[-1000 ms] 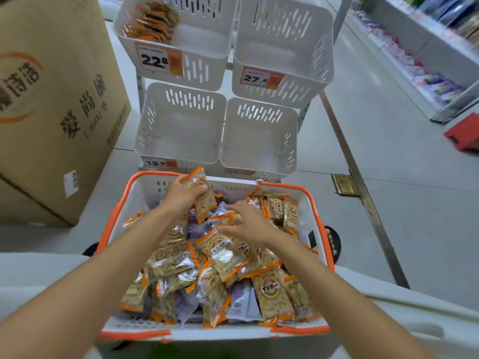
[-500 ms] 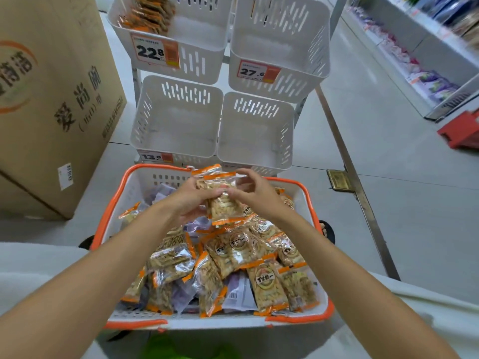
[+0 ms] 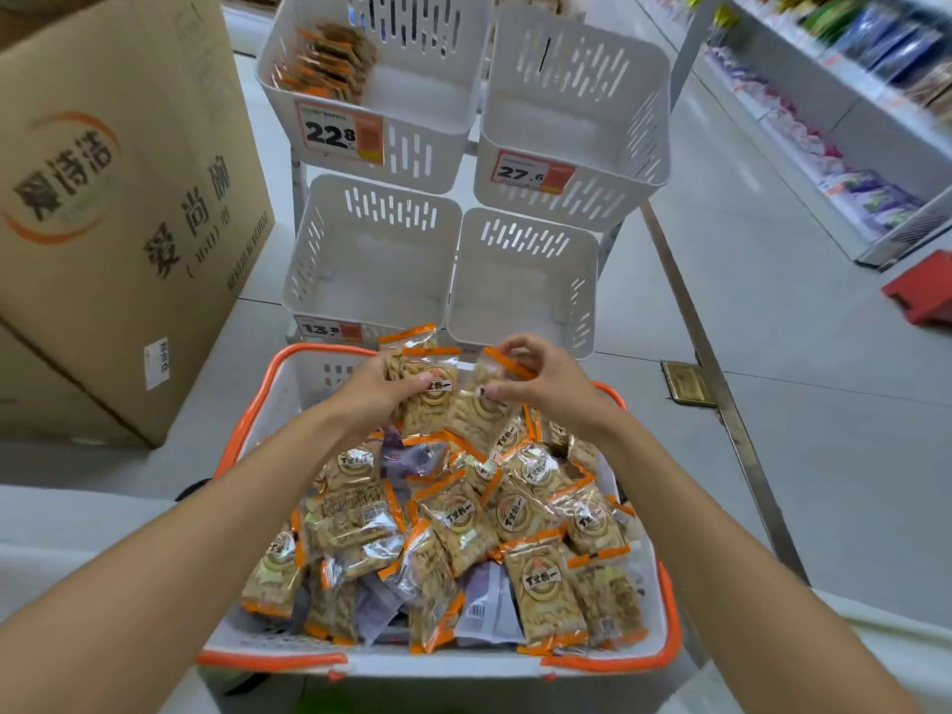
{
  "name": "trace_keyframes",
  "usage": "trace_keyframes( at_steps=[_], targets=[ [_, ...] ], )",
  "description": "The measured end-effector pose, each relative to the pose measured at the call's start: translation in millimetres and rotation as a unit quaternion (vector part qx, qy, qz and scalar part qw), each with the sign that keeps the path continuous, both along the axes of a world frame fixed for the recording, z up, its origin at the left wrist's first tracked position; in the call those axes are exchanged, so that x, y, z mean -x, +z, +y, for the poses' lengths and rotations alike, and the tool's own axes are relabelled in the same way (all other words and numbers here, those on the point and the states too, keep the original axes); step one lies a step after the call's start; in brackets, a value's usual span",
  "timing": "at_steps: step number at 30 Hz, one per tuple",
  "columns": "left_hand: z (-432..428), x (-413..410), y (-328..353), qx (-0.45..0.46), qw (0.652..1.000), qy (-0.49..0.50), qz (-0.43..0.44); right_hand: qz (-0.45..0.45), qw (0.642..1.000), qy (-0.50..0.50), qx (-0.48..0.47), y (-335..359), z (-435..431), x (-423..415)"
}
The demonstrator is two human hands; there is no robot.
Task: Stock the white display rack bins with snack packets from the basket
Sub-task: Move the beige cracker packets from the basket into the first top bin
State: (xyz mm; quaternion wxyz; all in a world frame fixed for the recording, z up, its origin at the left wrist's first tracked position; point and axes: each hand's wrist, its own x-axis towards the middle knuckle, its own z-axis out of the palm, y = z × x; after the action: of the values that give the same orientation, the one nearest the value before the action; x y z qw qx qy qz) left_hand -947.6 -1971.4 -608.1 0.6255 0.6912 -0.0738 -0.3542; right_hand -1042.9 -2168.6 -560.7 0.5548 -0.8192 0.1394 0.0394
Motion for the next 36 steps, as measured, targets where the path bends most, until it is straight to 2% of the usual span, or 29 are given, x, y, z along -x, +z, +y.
trace_keyframes(
  at_steps=[4, 6, 8, 11, 17, 19, 20, 21, 23, 24, 26, 29, 31, 33, 36],
  targets=[
    [-6, -12, 29, 0.092, 0.990, -0.062, 0.090, -0.053, 0.979, 0.054, 0.191, 21, 17, -42],
    [-3, -27, 44, 0.113, 0.983, -0.106, 0.096, -0.050, 0.972, 0.058, 0.223, 30, 17, -61],
    [1, -42, 62, 0.088, 0.982, -0.165, 0.032, -0.035, 0.978, 0.062, 0.198, 45, 17, -77],
    [-2, -71, 84, 0.024, 0.970, -0.207, -0.127, -0.073, 0.988, 0.049, 0.125, 65, 21, -105],
    [-11, -155, 129, 0.016, 0.952, -0.178, -0.247, -0.086, 0.994, 0.067, -0.001, 120, 15, -178],
    [-16, -185, 150, 0.039, 0.951, -0.136, -0.276, -0.140, 0.988, 0.059, 0.007, 139, 14, -209],
    [-18, -203, 158, 0.022, 0.944, -0.107, -0.311, -0.176, 0.984, 0.031, 0.008, 146, 12, -227],
    [-20, -223, 165, -0.033, 0.926, -0.077, -0.368, -0.205, 0.979, 0.000, 0.008, 152, 8, -245],
    [-18, -265, 167, -0.207, 0.848, -0.040, -0.487, -0.238, 0.970, -0.040, 0.040, 155, -5, -283],
    [-14, -281, 163, -0.276, 0.814, -0.041, -0.510, -0.236, 0.967, -0.054, 0.073, 153, -11, -300],
    [-5, -309, 150, -0.359, 0.781, -0.061, -0.507, -0.205, 0.968, -0.060, 0.132, 143, -19, -332],
    [6, -335, 127, -0.424, 0.751, -0.091, -0.498, -0.146, 0.977, -0.009, 0.152, 117, -20, -365],
    [9, -343, 113, -0.446, 0.723, -0.093, -0.520, -0.047, 0.989, 0.086, 0.109, 103, -19, -376],
    [9, -344, 103, -0.451, 0.699, -0.083, -0.549, 0.050, 0.980, 0.167, 0.098, 94, -21, -383],
    [7, -343, 97, -0.437, 0.690, -0.061, -0.574, 0.079, 0.972, 0.186, 0.119, 84, -24, -393]
  ],
)
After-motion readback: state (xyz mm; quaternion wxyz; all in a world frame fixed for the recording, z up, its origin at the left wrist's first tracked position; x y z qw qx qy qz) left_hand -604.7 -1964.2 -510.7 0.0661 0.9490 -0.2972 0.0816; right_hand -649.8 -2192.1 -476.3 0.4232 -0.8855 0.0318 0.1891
